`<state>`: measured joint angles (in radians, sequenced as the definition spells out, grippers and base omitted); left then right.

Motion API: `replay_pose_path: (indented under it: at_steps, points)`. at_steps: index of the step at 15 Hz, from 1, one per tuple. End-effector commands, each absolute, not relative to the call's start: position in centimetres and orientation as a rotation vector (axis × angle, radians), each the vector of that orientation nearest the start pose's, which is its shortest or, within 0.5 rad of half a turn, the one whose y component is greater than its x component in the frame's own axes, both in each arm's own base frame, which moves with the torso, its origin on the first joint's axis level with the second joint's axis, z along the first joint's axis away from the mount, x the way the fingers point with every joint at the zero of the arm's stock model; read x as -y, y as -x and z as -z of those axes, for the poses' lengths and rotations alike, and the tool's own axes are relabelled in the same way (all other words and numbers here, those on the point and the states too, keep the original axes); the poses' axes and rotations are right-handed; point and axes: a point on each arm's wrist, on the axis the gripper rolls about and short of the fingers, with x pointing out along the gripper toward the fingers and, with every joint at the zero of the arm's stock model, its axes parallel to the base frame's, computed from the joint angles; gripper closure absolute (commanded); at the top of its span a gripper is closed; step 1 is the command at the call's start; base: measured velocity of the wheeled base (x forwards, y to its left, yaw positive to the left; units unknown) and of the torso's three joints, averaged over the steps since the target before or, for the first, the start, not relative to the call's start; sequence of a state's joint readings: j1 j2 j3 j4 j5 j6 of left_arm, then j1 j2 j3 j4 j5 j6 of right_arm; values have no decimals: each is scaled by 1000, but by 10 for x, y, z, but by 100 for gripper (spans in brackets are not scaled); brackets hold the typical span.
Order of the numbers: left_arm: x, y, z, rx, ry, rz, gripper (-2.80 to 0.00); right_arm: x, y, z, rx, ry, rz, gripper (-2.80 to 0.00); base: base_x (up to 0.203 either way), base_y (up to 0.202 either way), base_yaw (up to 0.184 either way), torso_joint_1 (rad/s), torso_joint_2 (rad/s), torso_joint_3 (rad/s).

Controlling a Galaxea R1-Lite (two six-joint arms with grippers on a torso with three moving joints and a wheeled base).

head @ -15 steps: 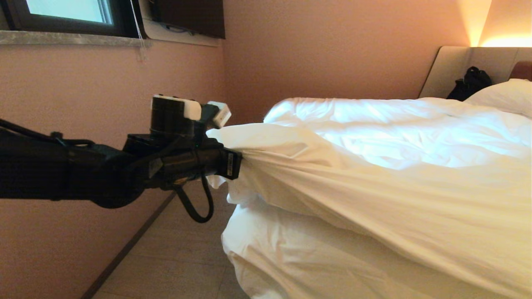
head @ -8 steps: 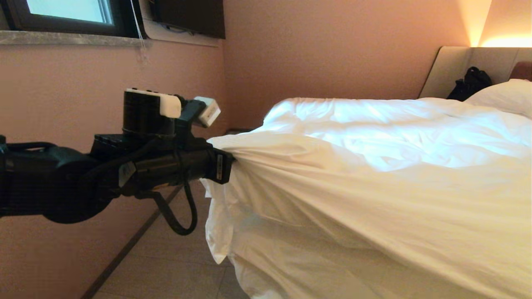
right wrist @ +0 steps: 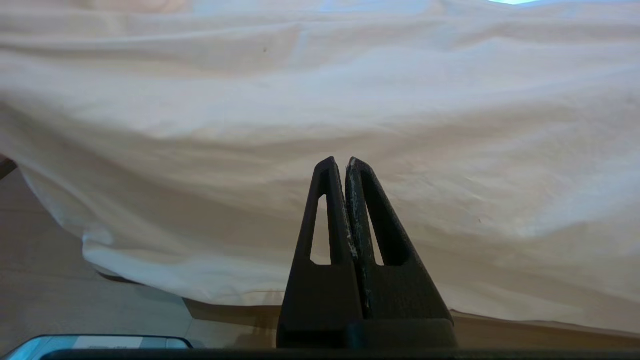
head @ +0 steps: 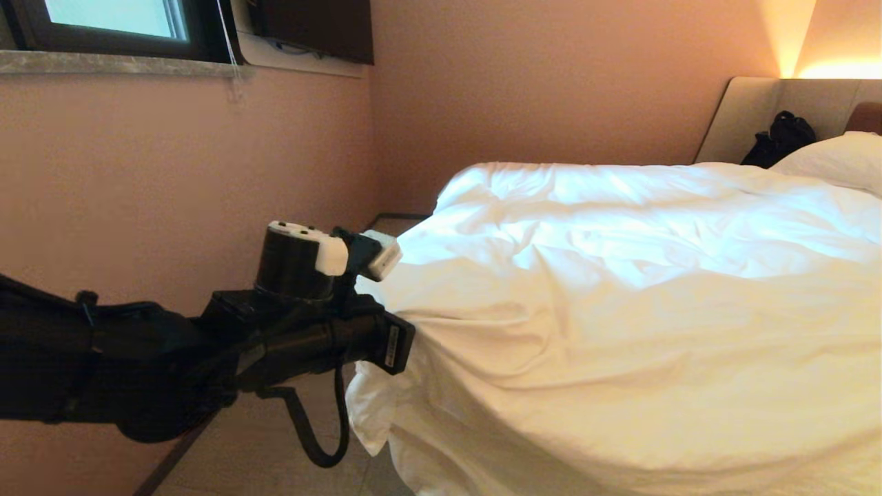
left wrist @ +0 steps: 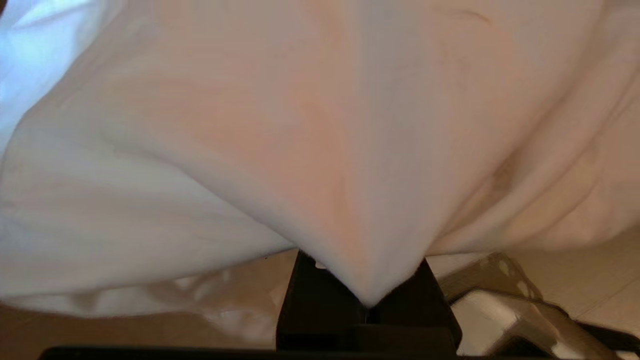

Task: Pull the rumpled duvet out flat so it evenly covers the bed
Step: Flatten the corners of the folded blanket

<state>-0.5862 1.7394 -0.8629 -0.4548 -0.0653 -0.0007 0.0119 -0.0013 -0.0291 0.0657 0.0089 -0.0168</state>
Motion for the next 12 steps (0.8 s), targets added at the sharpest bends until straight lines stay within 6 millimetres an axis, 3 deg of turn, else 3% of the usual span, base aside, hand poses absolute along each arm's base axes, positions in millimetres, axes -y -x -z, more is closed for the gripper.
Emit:
replay_pose_path:
  at_steps: [1, 2, 3, 7, 10, 12]
  points:
    - [180, -260, -156, -405, -113, 655, 0, 0, 25, -77, -37, 17, -22, 0, 0, 0, 0, 0, 0, 0]
    - [182, -258, -152, -403, -116, 660, 0, 0, 25, -77, -37, 18, -23, 0, 0, 0, 0, 0, 0, 0]
    - [182, -257, -152, -404, -115, 662, -280, 0, 25, -77, -37, 17, -22, 0, 0, 0, 0, 0, 0, 0]
    - [172, -241, -175, -339, -95, 677, -280, 0, 25, -77, -37, 17, -22, 0, 0, 0, 0, 0, 0, 0]
    - [160, -210, -196, -269, -81, 720, -280, 0, 25, -77, -37, 17, -22, 0, 0, 0, 0, 0, 0, 0]
    - [156, -193, -198, -257, -84, 751, -280, 0, 25, -77, -37, 18, -23, 0, 0, 0, 0, 0, 0, 0]
